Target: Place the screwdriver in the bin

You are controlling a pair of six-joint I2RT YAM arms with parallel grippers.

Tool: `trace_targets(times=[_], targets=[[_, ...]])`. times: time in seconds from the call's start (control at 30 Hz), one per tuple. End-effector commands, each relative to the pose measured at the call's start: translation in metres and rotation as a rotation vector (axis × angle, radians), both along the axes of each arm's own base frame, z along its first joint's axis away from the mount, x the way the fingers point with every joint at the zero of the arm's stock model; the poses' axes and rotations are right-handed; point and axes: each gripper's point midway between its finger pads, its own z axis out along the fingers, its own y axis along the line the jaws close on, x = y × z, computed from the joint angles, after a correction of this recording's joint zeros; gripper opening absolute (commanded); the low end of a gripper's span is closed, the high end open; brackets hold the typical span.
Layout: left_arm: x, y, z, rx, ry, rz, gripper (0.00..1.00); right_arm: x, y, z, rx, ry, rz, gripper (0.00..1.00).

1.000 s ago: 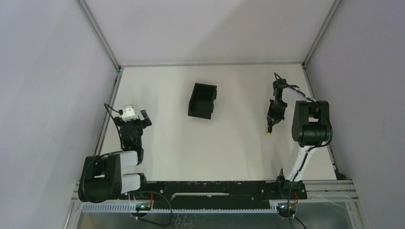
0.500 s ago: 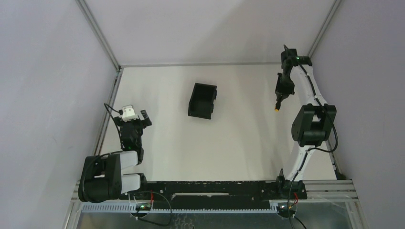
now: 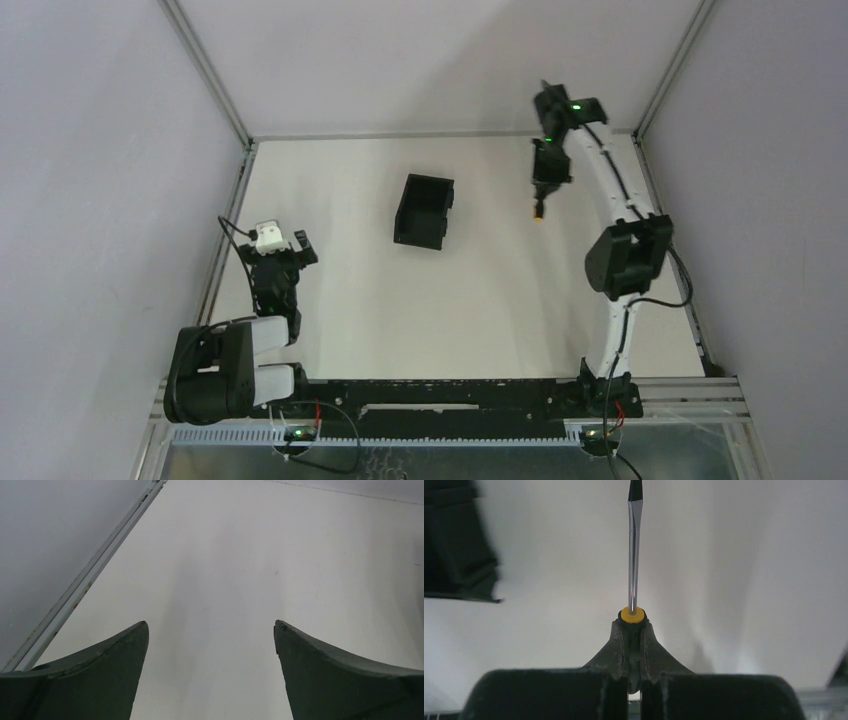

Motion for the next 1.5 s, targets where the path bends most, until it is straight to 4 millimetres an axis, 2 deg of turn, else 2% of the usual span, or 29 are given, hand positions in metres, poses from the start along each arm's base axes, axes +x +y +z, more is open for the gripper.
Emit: trace_targets(times=[0.0, 0.07, 0.17, 0.27, 0.33, 0.4, 0.5, 0.67, 0.8, 0.87, 0.93, 1.0, 1.07, 1.2, 1.33, 1.4, 1.43, 1.47], targets=[[0.012, 0.000, 0.027, 0.022, -0.077, -0.002, 1.00, 0.029, 0.109, 0.005, 0.118, -0.099, 0.156, 0.00], [0.012, 0.000, 0.027, 0.022, -0.078, -0.002, 1.00, 0.038, 0.162, 0.003, 0.163, -0.146, 0.253, 0.00], [0.012, 0.000, 0.027, 0.022, -0.078, -0.002, 1.00, 0.052, 0.224, -0.001, 0.247, -0.223, 0.349, 0.00], [0.012, 0.000, 0.027, 0.022, -0.078, -0.001, 1.00, 0.062, 0.263, -0.005, 0.268, -0.325, 0.418, 0.00], [0.012, 0.000, 0.027, 0.022, -0.078, -0.002, 1.00, 0.071, 0.276, -0.007, 0.246, -0.394, 0.435, 0.00], [0.012, 0.001, 0.027, 0.022, -0.079, -0.001, 1.00, 0.078, 0.285, -0.013, 0.223, -0.430, 0.456, 0.00], [0.012, 0.000, 0.027, 0.022, -0.078, -0.001, 1.00, 0.082, 0.286, -0.033, 0.164, -0.420, 0.468, 0.00], [0.012, 0.001, 0.027, 0.022, -0.078, -0.001, 1.00, 0.079, 0.283, -0.073, 0.095, -0.356, 0.491, 0.00], [0.012, 0.000, 0.028, 0.022, -0.079, -0.001, 1.00, 0.074, 0.287, -0.096, 0.072, -0.318, 0.518, 0.00], [0.012, 0.001, 0.027, 0.023, -0.078, -0.001, 1.00, 0.072, 0.287, -0.101, 0.057, -0.310, 0.515, 0.07], [0.012, 0.001, 0.027, 0.022, -0.077, -0.001, 1.00, 0.072, 0.285, -0.101, 0.048, -0.310, 0.500, 0.21], [0.012, 0.000, 0.027, 0.022, -0.079, -0.002, 1.00, 0.073, 0.285, -0.095, 0.054, -0.320, 0.493, 0.36], [0.012, 0.000, 0.027, 0.022, -0.078, -0.001, 1.00, 0.073, 0.286, -0.084, 0.062, -0.341, 0.487, 0.45], [0.012, 0.000, 0.027, 0.022, -0.078, -0.002, 1.00, 0.074, 0.287, -0.049, 0.087, -0.409, 0.471, 0.47], [0.012, 0.000, 0.027, 0.022, -0.078, -0.001, 1.00, 0.072, 0.284, -0.001, 0.127, -0.495, 0.446, 0.48], [0.012, 0.000, 0.027, 0.022, -0.077, -0.002, 1.00, 0.067, 0.282, 0.022, 0.150, -0.534, 0.447, 0.53], [0.012, 0.000, 0.027, 0.022, -0.078, -0.001, 1.00, 0.065, 0.279, 0.034, 0.160, -0.556, 0.447, 0.58], [0.012, 0.001, 0.027, 0.022, -0.079, -0.001, 1.00, 0.061, 0.277, 0.044, 0.171, -0.571, 0.451, 0.68]])
